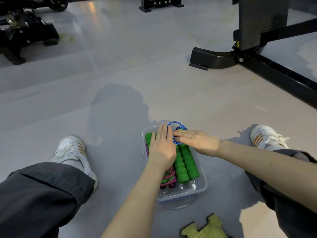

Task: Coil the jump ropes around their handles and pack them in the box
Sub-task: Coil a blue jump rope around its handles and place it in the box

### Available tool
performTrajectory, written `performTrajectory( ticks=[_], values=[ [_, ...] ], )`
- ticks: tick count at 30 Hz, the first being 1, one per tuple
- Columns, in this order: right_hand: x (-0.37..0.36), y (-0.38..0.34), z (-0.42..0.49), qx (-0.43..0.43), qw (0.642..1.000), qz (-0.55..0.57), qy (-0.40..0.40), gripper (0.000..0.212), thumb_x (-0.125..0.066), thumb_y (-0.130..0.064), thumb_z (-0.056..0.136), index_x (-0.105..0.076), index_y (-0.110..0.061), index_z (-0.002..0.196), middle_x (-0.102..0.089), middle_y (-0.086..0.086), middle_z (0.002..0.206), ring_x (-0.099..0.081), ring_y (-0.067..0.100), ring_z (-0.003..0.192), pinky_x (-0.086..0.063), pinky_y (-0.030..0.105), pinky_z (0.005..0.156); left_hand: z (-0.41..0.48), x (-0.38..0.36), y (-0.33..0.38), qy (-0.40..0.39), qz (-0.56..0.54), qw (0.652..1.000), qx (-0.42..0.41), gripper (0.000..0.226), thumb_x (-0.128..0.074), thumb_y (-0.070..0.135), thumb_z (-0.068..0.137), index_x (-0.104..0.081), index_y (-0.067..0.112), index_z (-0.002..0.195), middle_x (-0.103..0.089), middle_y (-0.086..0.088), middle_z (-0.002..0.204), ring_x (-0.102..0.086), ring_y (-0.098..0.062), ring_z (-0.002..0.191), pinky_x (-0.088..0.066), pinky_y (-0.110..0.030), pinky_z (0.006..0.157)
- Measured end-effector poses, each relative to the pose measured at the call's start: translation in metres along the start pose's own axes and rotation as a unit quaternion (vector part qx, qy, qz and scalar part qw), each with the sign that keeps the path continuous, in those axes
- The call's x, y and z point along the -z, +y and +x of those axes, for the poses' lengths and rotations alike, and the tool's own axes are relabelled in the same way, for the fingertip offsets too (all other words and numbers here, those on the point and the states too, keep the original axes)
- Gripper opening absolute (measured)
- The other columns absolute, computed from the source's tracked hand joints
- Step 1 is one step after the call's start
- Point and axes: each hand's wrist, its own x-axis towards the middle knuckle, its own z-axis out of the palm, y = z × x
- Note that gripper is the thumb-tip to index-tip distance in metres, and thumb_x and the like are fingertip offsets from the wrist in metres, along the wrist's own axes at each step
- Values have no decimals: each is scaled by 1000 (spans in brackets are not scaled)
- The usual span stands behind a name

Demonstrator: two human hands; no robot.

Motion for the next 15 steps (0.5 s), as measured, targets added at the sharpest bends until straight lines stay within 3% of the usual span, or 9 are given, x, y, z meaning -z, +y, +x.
performTrajectory(
  ticks=[2,3,5,7,11,15],
  values=[
    [0,-2,-1,-34,999,13,0,66,-57,24,61,-59,-9,117,-50,15,138,-59,37,113,-57,40,71,4,0,-4,-96,-14,995,-3,91,11,38,71,-16,0,149,-11,-13,158,-9,-22,147,-5,-36,118],
    [-1,-1,-1,-44,999,16,8,66,-57,24,61,-60,-11,116,-51,15,136,-58,39,114,-57,40,72,5,-2,-5,-105,-35,994,10,92,12,40,70,-14,1,150,-9,-12,159,-6,-20,147,-1,-35,118],
    [-4,-2,-1,-64,997,20,26,60,-54,22,63,-66,-12,111,-56,19,131,-51,45,119,-48,48,88,4,-5,-1,-59,-31,998,14,82,-4,39,80,-38,-4,140,-35,-18,149,-32,-25,140,-20,-41,115],
    [-8,-4,0,-104,993,37,48,55,-50,16,66,-70,-12,108,-55,26,127,-49,51,117,-37,58,94,2,-14,1,-10,-18,1000,15,62,-26,36,85,-60,-4,119,-62,-18,122,-58,-29,116,-40,-49,102],
    [-13,-12,-2,-140,988,58,33,56,-38,12,71,-66,-10,115,-54,34,124,-51,52,115,-24,61,97,-1,-17,-2,3,-4,1000,16,60,-36,44,87,-64,-3,110,-68,-14,99,-63,-31,97,-47,-47,95],
    [-11,-14,-1,-159,985,57,-18,56,-21,-9,80,-54,-2,125,-51,29,131,-46,40,126,-24,51,109,-3,-22,-3,13,50,999,1,61,-36,44,88,-60,3,126,-68,-16,96,-64,-31,98,-47,-53,92]
  ],
)
